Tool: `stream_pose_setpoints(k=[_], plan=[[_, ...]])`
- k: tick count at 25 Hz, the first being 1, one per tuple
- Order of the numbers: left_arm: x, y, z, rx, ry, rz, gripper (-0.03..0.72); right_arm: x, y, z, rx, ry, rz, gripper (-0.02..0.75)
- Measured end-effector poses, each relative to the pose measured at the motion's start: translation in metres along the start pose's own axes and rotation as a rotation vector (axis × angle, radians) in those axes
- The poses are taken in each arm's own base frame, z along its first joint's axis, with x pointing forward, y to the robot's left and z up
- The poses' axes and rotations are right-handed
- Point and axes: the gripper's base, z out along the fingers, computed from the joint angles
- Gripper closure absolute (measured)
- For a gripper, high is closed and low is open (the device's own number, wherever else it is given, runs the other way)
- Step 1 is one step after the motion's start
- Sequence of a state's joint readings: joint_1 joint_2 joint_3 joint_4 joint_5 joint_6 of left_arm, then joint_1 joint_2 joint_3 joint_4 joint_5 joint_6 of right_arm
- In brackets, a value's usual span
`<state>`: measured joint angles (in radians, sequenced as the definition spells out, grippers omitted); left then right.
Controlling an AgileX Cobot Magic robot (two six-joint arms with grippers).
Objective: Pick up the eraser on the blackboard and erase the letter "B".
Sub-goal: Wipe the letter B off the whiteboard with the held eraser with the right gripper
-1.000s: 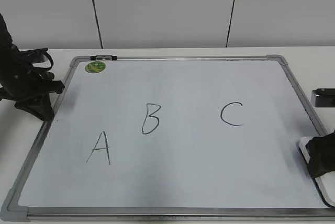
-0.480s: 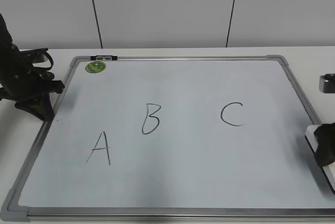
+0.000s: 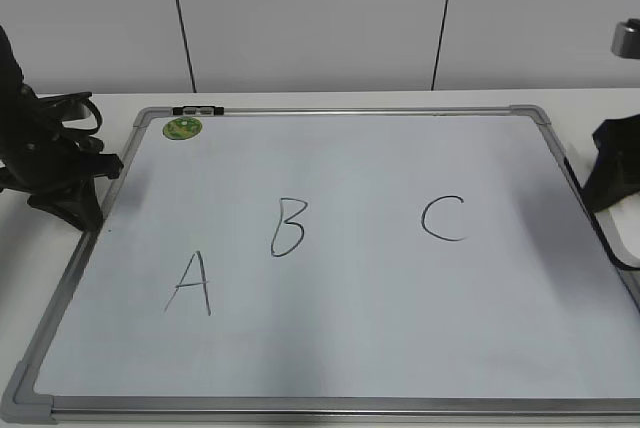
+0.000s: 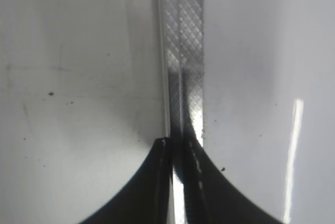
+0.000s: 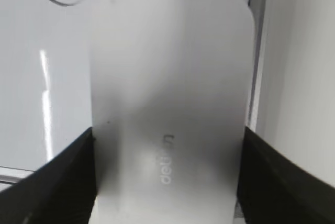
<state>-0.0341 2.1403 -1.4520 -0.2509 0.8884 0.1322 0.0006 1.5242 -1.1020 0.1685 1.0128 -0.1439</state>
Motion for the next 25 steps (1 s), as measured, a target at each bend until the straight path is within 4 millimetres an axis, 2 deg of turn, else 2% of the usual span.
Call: stream_pose_setpoints(k=[2, 5, 12, 15, 18, 25], plan=[[0.0, 0.0, 0.0, 0.0, 0.0, 0.0, 0.657, -0.006, 0.012, -0.007, -0.009, -0.019, -0.042, 0.204], [0.0, 0.0, 0.0, 0.0, 0.0, 0.0, 0.657, -0.015, 0.04, -0.013, -0.035, -0.036, -0.132, 0.204], [0.0, 0.0, 0.0, 0.0, 0.0, 0.0, 0.657, -0.037, 0.118, 0.004, -0.096, 0.006, -0.319, 0.204], [0.0, 0.0, 0.0, 0.0, 0.0, 0.0, 0.657, -0.047, 0.15, 0.02, -0.113, 0.041, -0.392, 0.204], [0.0, 0.0, 0.0, 0.0, 0.002, 0.0, 0.657, -0.059, 0.174, 0.038, -0.113, 0.077, -0.447, 0.204], [0.0, 0.0, 0.0, 0.003, 0.001, -0.003, 0.657, -0.089, 0.202, 0.09, -0.056, 0.154, -0.516, 0.204]])
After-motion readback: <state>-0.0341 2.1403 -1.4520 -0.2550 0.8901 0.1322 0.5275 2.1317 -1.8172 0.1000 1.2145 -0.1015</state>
